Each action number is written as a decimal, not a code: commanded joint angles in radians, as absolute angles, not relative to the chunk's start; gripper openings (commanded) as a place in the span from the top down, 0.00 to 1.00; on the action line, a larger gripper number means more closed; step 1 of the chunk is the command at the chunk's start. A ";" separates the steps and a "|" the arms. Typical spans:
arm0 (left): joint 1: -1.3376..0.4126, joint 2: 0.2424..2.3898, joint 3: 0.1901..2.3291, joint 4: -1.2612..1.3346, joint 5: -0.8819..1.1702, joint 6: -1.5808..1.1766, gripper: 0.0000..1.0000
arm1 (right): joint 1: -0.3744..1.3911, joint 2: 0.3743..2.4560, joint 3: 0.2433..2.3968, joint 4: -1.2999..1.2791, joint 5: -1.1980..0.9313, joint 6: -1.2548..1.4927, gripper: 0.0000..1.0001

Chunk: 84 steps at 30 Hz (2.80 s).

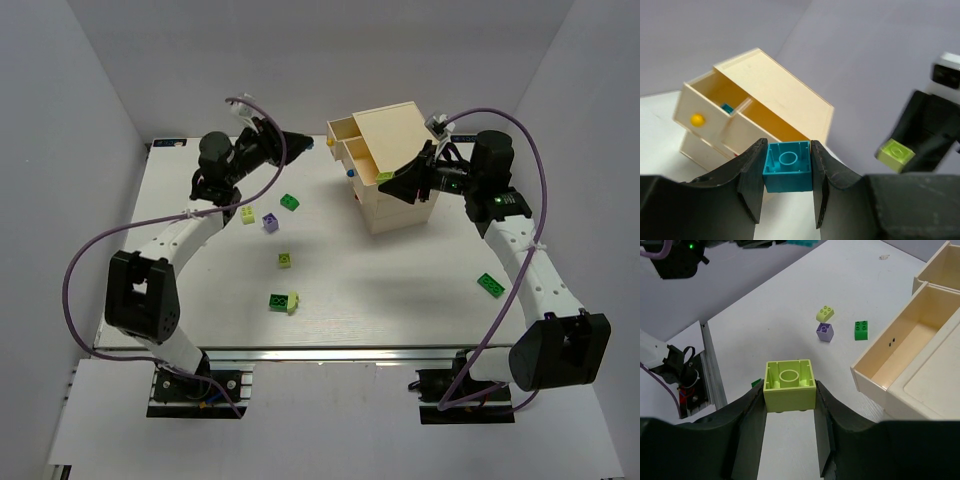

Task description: Sort the legos into containers by color

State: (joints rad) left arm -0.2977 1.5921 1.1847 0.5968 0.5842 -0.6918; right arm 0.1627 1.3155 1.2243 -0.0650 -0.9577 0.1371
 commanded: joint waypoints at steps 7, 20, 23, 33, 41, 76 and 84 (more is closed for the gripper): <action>-0.319 1.816 1.642 0.140 0.450 -0.494 1.00 | 0.158 1.273 1.189 -0.023 -0.982 0.103 1.00; -0.328 2.057 2.115 -0.235 0.341 -0.422 1.00 | 0.155 1.269 1.177 -0.028 -0.988 0.087 1.00; -0.337 2.089 2.167 -0.274 0.308 -0.422 1.00 | 0.156 1.269 1.177 -0.031 -0.982 0.086 1.00; -0.357 2.123 2.220 -0.314 0.226 -0.411 1.00 | 0.158 1.264 1.175 -0.037 -0.973 0.074 1.00; -0.376 2.141 2.235 -0.282 0.212 -0.411 1.00 | 0.156 1.256 1.169 -0.038 -0.974 0.071 1.00; -0.451 2.261 2.235 -0.035 0.281 -0.445 0.84 | 0.144 1.252 1.154 -0.032 -0.996 0.066 1.00; -0.451 2.260 2.259 -0.038 0.275 -0.442 0.38 | 0.144 1.258 1.154 -0.032 -1.000 0.066 1.00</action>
